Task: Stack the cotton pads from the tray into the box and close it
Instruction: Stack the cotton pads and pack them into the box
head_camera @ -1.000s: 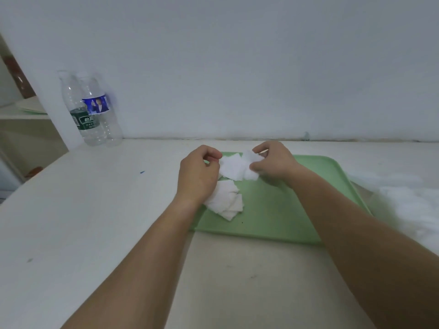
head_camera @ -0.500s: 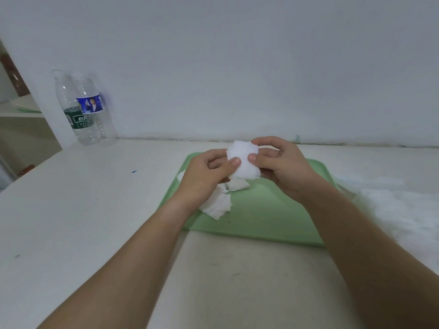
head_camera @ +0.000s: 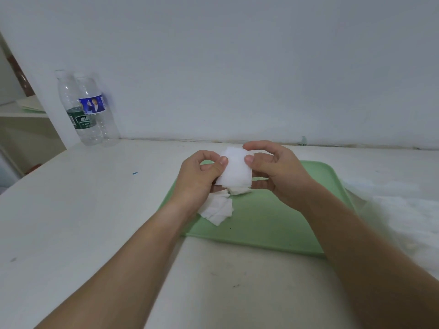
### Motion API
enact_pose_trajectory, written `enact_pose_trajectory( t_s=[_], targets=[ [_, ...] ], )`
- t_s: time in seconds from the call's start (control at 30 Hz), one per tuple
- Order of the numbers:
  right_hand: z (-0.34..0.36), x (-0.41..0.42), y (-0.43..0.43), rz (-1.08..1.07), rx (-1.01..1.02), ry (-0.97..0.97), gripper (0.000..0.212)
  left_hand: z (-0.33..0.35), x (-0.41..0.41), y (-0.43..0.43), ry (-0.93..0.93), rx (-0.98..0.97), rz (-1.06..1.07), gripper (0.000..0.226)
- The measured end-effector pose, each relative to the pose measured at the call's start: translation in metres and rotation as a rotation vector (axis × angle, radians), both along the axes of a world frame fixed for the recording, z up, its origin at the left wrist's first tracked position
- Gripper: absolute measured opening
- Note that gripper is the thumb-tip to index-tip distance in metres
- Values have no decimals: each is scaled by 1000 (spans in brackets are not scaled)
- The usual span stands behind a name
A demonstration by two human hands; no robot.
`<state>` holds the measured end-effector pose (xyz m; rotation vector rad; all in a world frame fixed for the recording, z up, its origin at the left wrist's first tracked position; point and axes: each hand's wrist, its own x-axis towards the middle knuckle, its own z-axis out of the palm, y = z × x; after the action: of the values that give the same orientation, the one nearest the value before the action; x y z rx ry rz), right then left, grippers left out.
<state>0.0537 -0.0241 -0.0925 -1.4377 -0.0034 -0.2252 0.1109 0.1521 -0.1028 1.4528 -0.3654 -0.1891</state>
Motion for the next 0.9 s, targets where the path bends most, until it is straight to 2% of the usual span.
enact_pose_trajectory(
  t_s=[0.17,0.27,0.37,0.6,0.7,0.8,0.9],
  targets=[
    [-3,2,-1,-37,53,-20,20,2,1,1,22,-9,33,15],
    [-3,2,-3,-55,81,-19,33,2,2,1,42,-14,54,16],
    [-4,2,-4,-68,97,-16,36,2,2,2,52,-9,75,16],
    [-3,2,-10,-119,135,-6,16,5,7,5,51,-9,152,14],
    [-2,1,-10,-124,134,23,15,7,4,5,78,-46,111,11],
    [-2,2,-8,-129,122,44,17,7,2,4,82,-45,53,21],
    [-2,3,-9,-194,120,57,18,8,4,7,49,-50,84,22]
  ],
)
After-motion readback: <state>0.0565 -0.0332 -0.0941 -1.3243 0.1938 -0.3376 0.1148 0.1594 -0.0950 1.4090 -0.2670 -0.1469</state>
